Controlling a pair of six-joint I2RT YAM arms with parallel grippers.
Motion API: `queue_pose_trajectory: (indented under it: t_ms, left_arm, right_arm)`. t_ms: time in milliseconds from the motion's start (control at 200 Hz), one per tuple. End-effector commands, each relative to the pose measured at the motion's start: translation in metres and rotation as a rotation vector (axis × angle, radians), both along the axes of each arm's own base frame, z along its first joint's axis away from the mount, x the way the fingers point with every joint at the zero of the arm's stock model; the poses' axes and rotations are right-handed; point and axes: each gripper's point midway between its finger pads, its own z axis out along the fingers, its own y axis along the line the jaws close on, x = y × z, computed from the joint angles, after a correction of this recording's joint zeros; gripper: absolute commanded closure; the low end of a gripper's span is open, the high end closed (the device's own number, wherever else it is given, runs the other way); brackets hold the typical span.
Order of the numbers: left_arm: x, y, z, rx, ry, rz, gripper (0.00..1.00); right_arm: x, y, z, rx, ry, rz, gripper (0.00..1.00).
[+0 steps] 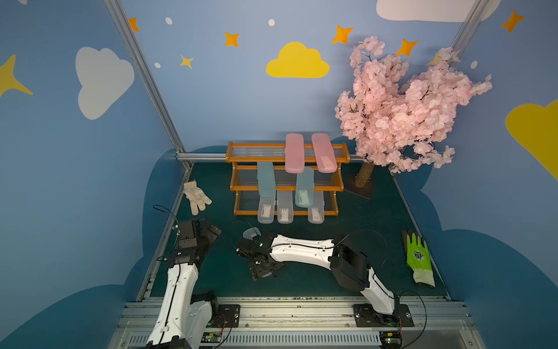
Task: Place the pencil cases on the shelf according to color
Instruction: Pick up the pencil case from the center of the board.
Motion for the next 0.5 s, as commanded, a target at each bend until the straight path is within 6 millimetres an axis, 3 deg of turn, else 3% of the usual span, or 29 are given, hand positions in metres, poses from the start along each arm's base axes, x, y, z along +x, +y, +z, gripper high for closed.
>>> queue_pose_trajectory:
  t_ms: [0, 145, 496]
  left_arm:
    - [-0.002, 0.000, 0.002, 0.007, -0.008, -0.005, 0.00]
    - [-0.003, 0.002, 0.004, 0.018, -0.013, 0.000, 0.00]
    - [0.002, 0.008, 0.015, 0.057, -0.024, 0.004, 0.00]
  right_arm:
    - [0.000, 0.004, 0.009, 0.048, -0.008, 0.025, 0.02]
    - [-0.002, 0.005, 0.005, 0.059, -0.021, 0.053, 0.02]
    - [0.011, 0.002, 0.012, 0.118, -0.135, 0.055, 0.30]
